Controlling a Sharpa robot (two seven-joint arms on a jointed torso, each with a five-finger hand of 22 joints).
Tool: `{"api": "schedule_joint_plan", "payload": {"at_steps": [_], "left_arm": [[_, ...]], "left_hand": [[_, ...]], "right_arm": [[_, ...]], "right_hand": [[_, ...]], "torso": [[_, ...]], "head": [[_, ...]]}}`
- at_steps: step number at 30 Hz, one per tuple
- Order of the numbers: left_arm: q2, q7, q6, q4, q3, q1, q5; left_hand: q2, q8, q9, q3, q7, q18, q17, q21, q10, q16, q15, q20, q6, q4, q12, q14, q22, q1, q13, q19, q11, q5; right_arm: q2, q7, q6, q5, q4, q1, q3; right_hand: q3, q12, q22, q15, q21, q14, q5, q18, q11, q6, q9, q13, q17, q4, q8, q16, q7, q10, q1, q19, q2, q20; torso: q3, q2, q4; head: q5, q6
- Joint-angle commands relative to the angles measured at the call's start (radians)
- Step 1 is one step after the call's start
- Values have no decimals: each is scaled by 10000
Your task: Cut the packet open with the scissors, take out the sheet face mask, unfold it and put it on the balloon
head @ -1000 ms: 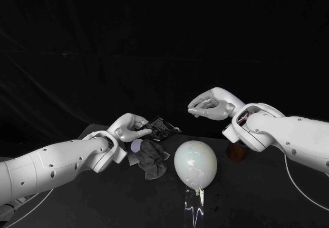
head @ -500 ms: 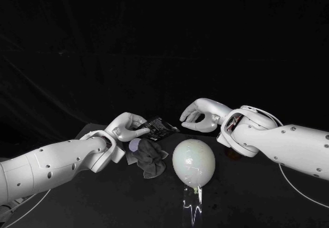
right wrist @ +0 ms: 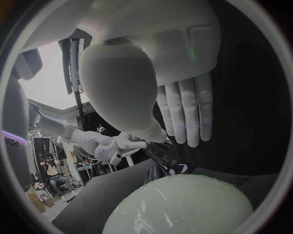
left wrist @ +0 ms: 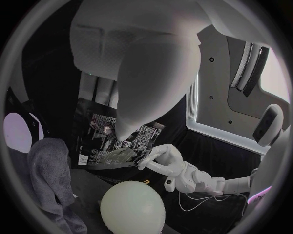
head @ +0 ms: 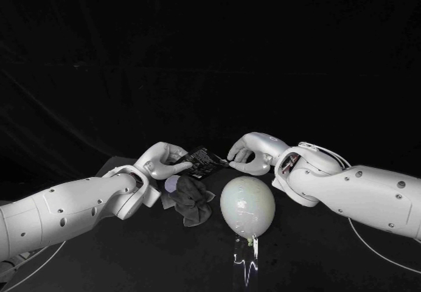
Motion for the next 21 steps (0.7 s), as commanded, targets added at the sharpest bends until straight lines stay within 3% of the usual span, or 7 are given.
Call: {"api": "schedule_joint_plan", "payload": {"at_steps": [1,9,21], "left_arm": [[11,98,-4,47,17,17,217],[7,88,7,71,17,17,251],[7,47,27,79,18,17,273]], "left_hand": [[15,40,56,61,22,143,-17,51,58,-40,24,1,40,-7,-47,62,13,-61,7,64,0,15],[15,40,56,61,22,143,-17,51,58,-40,24,1,40,-7,-47,62,13,-61,7,64,0,15],[-14,48,64,179,29,162,-30,85,66,-69,27,-2,26,-41,-76,71,28,-99,5,97,5,15]], "right_arm": [[65,-318,-368,-444,-36,-44,-1],[134,-449,-811,-474,-94,-93,-3],[209,-465,-920,-451,-99,-119,-5]], "right_hand": [[130,-16,-8,36,-58,16,-27,143,36,44,17,7,27,-10,-35,-47,52,27,-9,58,-54,-4],[214,-4,-2,25,-51,45,-43,147,19,78,32,14,46,-10,-14,-40,35,70,-47,77,-7,-10],[396,13,18,-13,-26,132,-235,149,-35,180,96,32,117,-1,65,-16,-28,220,-252,138,75,-35]], "torso": [[-7,0,1],[-9,-8,8],[-5,-6,-2]], "head": [[-6,-18],[-10,-46],[9,-51]]}}
